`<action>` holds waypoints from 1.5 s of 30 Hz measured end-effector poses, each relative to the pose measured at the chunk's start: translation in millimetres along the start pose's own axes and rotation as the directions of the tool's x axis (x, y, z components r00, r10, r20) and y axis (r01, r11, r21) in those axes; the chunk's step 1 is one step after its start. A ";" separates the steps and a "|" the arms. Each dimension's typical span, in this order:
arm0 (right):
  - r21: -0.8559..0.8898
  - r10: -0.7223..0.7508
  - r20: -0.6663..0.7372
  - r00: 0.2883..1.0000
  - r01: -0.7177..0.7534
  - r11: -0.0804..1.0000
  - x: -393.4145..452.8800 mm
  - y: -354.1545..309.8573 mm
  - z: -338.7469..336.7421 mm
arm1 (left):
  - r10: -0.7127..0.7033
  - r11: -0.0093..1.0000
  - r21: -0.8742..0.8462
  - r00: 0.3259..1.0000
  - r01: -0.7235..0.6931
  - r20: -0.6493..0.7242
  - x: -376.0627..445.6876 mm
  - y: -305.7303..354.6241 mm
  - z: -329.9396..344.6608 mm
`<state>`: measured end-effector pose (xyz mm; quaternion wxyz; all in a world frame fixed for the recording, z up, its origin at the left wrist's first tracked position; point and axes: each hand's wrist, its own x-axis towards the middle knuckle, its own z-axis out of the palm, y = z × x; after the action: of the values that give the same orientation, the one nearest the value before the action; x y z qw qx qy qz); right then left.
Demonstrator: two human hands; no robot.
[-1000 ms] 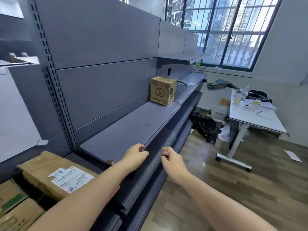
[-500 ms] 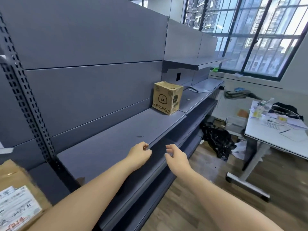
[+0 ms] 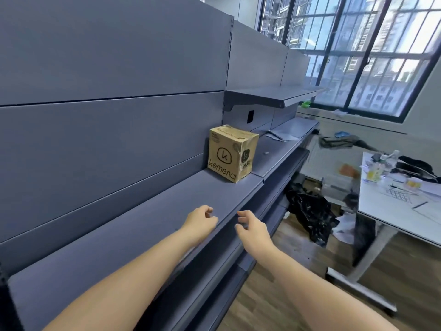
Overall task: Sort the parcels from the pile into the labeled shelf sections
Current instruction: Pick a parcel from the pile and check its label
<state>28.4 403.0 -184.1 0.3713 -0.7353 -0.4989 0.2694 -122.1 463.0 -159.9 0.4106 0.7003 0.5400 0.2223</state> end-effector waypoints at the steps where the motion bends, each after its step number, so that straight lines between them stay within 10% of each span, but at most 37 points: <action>1: -0.001 -0.001 -0.003 1.000 0.001 1.000 14.7 -0.9 -1.9 | 0.002 1.000 0.002 1.000 -0.002 0.007 16.4 2.8 -2.0; 21: -0.050 0.027 -0.029 0.999 -0.029 0.998 223.3 25.8 -32.0 | -0.045 0.999 0.009 0.999 0.045 0.031 233.0 38.3 26.4; 45: 0.022 -0.217 -0.087 0.972 0.219 0.975 492.9 8.1 -120.1 | -0.312 0.921 -0.340 0.883 0.191 -0.350 423.0 147.7 67.9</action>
<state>300.8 828.1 -133.8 0.4310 -0.6808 -0.5562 0.2036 148.4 825.5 -133.6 0.4181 0.4943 0.6595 0.3821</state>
